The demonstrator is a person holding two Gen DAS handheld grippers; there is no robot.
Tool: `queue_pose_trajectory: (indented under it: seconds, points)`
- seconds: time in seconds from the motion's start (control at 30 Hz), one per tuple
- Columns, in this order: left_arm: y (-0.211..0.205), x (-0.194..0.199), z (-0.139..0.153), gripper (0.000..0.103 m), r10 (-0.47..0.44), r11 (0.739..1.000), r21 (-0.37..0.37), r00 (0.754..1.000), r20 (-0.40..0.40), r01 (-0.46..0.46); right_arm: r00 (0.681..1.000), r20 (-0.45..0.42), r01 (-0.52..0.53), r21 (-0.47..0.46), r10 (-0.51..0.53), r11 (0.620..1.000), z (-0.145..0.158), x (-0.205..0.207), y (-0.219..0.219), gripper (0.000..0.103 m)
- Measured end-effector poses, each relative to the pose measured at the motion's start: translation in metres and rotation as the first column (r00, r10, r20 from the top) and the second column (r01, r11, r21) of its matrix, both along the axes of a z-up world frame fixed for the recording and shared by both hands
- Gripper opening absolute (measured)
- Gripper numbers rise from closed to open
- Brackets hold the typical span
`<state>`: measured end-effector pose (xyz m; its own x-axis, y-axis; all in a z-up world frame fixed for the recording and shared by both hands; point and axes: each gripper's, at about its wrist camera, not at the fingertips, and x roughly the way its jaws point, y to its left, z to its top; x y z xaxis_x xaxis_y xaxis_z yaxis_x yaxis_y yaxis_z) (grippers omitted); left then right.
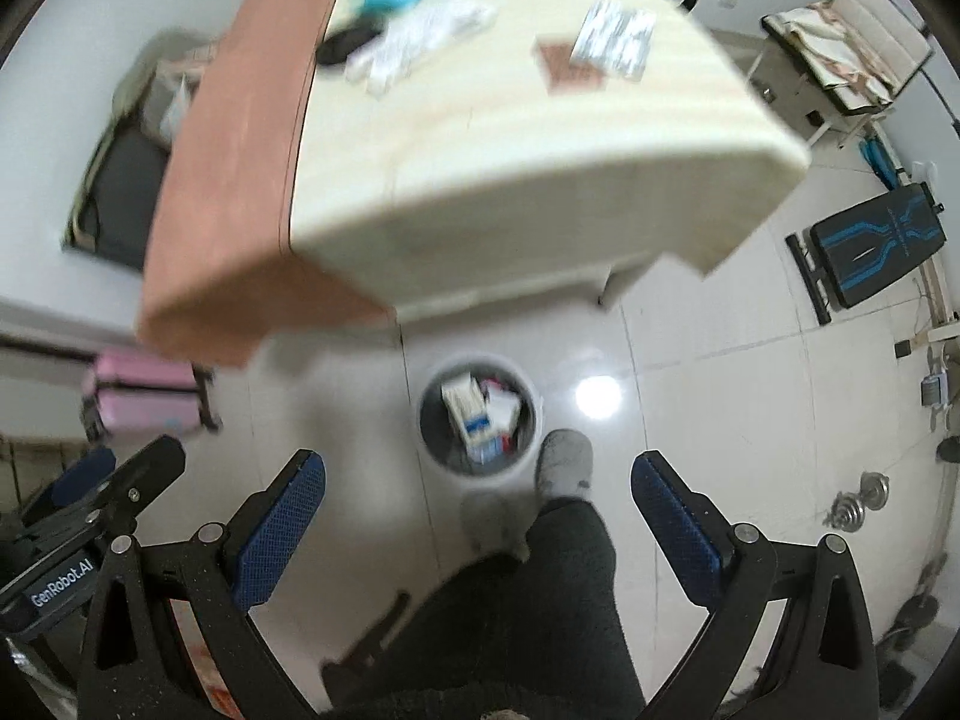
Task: Collect trash
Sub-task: 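Raise both tools back over the table, then grasp the white leaflet with the left tool while the right tool grasps the foil blister pack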
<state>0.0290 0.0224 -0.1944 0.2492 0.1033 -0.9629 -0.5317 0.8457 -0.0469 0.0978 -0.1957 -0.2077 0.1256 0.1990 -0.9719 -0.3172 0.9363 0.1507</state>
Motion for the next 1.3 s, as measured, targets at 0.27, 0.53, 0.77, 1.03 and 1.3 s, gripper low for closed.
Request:
queue_pose_trajectory:
  seconds: [0.27,0.53,0.77,1.03,1.3]
  points:
    - [0.027,0.126,0.01,0.099,-0.021,0.997,0.074,1.0,0.006,0.021,0.991,0.025,0.13,0.001,-0.13,0.991,0.02,0.158,-0.015,0.103]
    - [0.014,0.263,-0.04,0.099,-0.307,0.928,0.154,0.931,-0.194,0.339,0.977,-0.084,0.189,-0.093,-0.197,0.977,-0.058,0.316,0.0,0.103]
    - [0.0,0.34,-0.086,0.099,-0.537,0.793,0.115,0.776,-0.331,0.598,0.983,-0.131,0.109,-0.166,-0.131,0.98,-0.103,0.36,0.031,0.066]
    - [-0.021,0.371,-0.113,0.091,-0.687,0.651,0.04,0.61,-0.395,0.758,0.986,-0.149,0.051,-0.16,-0.076,0.986,-0.1,0.367,0.013,0.05]
    - [-0.012,0.367,-0.111,0.068,-0.589,0.793,-0.057,0.738,-0.331,0.607,0.98,-0.181,0.056,-0.143,-0.082,0.988,-0.096,0.373,-0.01,0.048]
